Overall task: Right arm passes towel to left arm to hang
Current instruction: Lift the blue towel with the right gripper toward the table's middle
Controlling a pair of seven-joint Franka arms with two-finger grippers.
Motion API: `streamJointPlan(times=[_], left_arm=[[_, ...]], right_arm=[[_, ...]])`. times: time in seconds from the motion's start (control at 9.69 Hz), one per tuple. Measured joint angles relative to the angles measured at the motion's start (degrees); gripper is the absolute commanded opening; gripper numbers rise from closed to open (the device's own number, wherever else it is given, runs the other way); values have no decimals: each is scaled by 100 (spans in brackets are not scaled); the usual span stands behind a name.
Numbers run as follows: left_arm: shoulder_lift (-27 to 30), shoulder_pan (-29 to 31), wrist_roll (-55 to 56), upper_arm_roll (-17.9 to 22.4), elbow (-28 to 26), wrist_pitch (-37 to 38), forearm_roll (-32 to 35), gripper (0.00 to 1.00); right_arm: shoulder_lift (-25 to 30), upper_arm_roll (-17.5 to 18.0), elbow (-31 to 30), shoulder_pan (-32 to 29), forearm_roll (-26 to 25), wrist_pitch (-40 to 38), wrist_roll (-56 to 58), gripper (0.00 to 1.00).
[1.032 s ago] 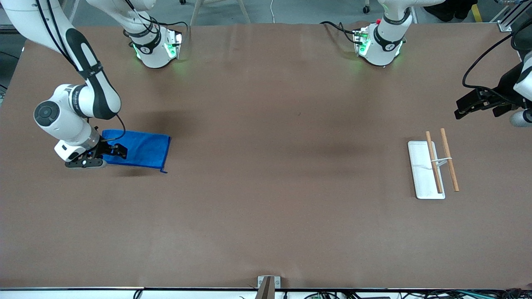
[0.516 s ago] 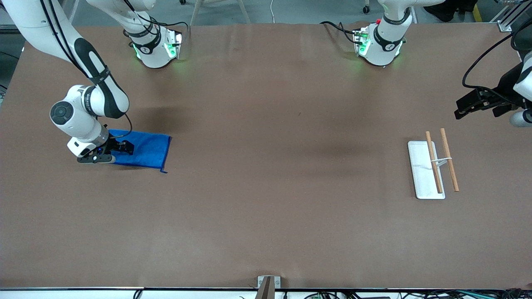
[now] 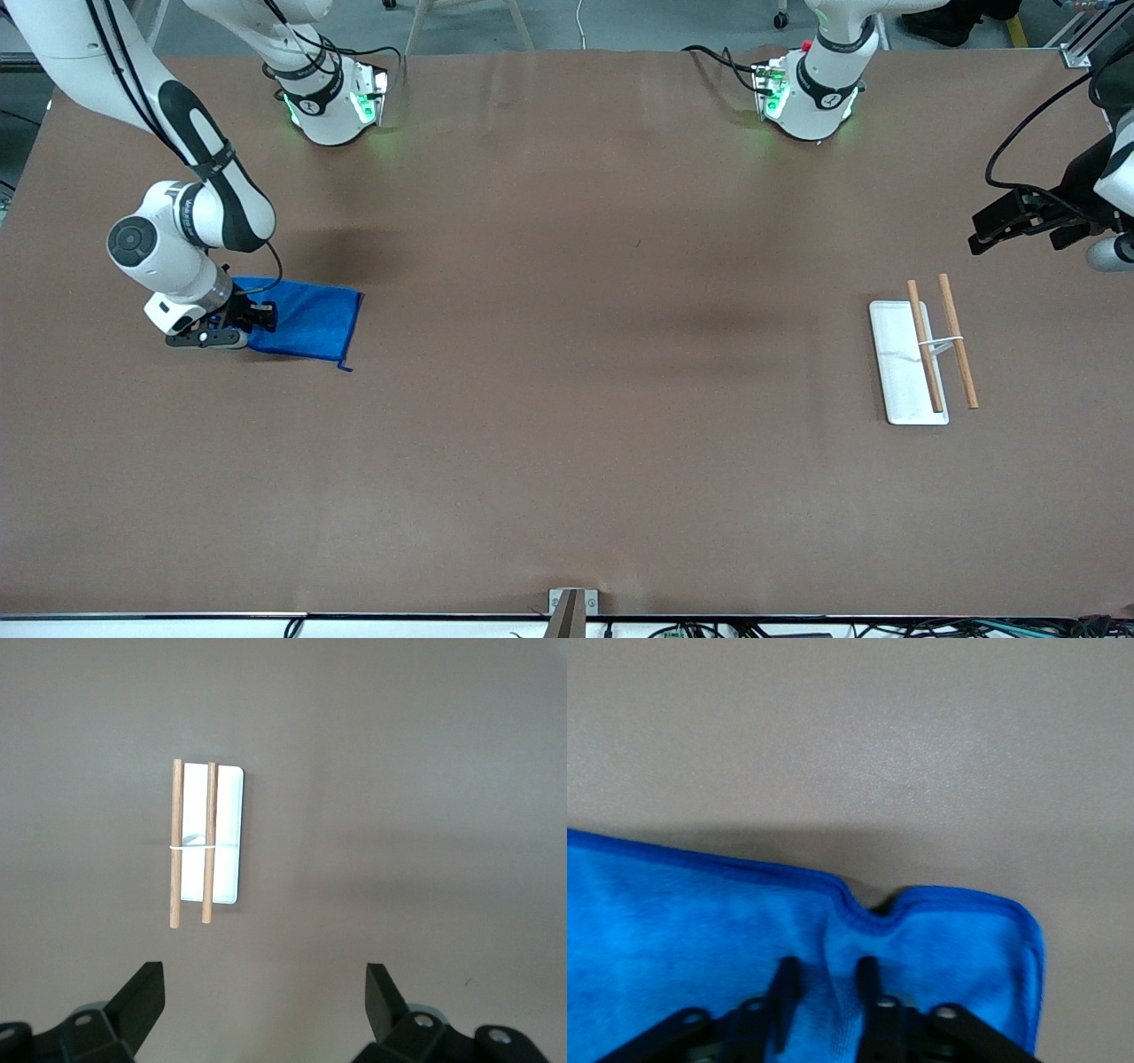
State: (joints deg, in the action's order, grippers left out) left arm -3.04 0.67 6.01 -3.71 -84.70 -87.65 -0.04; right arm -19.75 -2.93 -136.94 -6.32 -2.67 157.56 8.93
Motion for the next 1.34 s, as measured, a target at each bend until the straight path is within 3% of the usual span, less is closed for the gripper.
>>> streamJointPlan(times=[0.31,0.41,0.62,0.83,1.14,1.34], left_arm=[[-1,0,0,0,0,0,0,100],[-1,-1,0,0,0,0,0,100],[-5,-4,0,-3,2,0,0,100],[-33,1,0,1,2,0,2,100],[-98,11,0,3,11,0,50,100],[-119,12,0,3,25,-3,53,100]], right_arm=[[23,9,156,25,0,-392,-80,1],[114,36,425,73,0,-1048,-156,1],[431,278,1520,188,49,-3139,-385,1],[600,901,2650,247,454,-4723,-960,1],[576,2225,3430,328,1116,-4987,-2105,1],[563,2856,3781,411,1920,-4916,-2301,1]])
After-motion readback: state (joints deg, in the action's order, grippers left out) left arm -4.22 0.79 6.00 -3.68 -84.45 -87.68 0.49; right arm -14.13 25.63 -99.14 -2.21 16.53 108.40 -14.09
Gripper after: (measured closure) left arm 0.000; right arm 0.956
